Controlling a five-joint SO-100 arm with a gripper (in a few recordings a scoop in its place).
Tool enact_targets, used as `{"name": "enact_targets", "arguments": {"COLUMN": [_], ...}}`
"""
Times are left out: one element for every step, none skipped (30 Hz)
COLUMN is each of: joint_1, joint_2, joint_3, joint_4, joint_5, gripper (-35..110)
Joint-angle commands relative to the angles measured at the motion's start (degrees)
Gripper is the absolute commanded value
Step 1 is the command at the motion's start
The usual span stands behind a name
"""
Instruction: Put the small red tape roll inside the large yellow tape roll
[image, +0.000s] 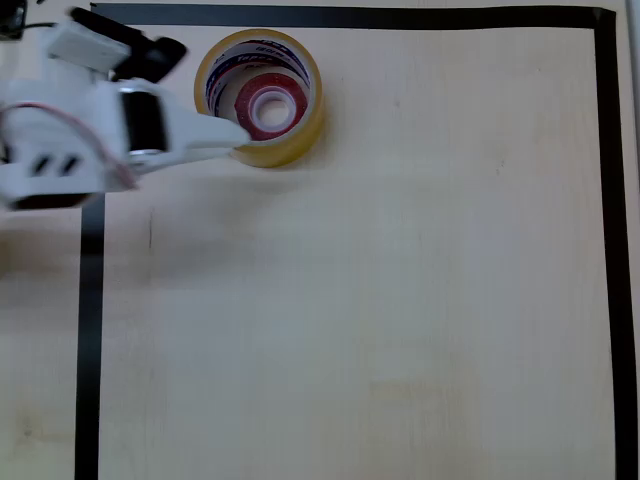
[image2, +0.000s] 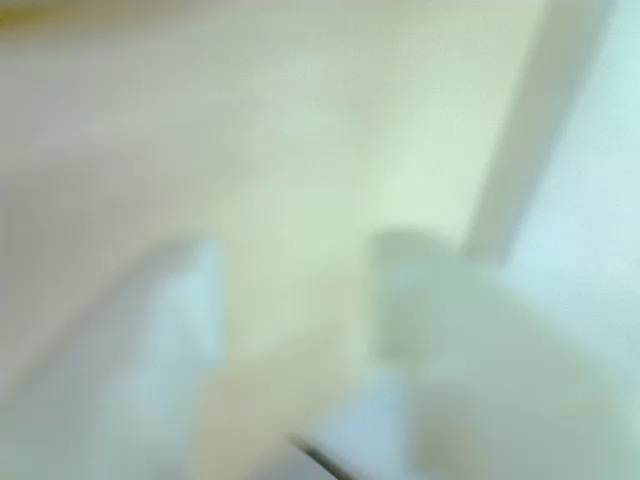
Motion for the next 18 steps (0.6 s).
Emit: {"name": "enact_targets", "arguments": {"joint_1": [1.9,2.0,2.2,2.4,2.8,3.4,4.5,5.6,6.6,7.7,8.9,10.4,12.1,13.4,14.6,15.1,15.5,15.6], "joint_2": [12.8,14.7,17.2,20.6,24.7,29.2,34.4,39.8,45.8,52.2,59.6,59.8,60.1,60.1,60.1,60.1,60.0,60.0], "joint_3": [-2.1,-1.5,0.0,2.1,5.2,8.6,12.2,15.9,19.4,23.0,27.0,27.2,27.2,27.2,27.2,27.9,29.1,30.8], "joint_4": [3.8,4.6,4.7,4.4,3.1,1.4,-0.2,-1.5,-2.0,-1.8,-1.2,0.5,2.6,4.1,4.7,4.9,4.9,4.9], "joint_5": [1.0,1.0,1.0,1.0,1.0,1.0,1.0,1.0,1.0,1.2,1.6,2.5,3.7,4.7,5.9,6.6,7.9,9.8], "gripper": [0,0,0,0,0,0,0,0,0,0,0,0,0,0,0,0,0,0]}}
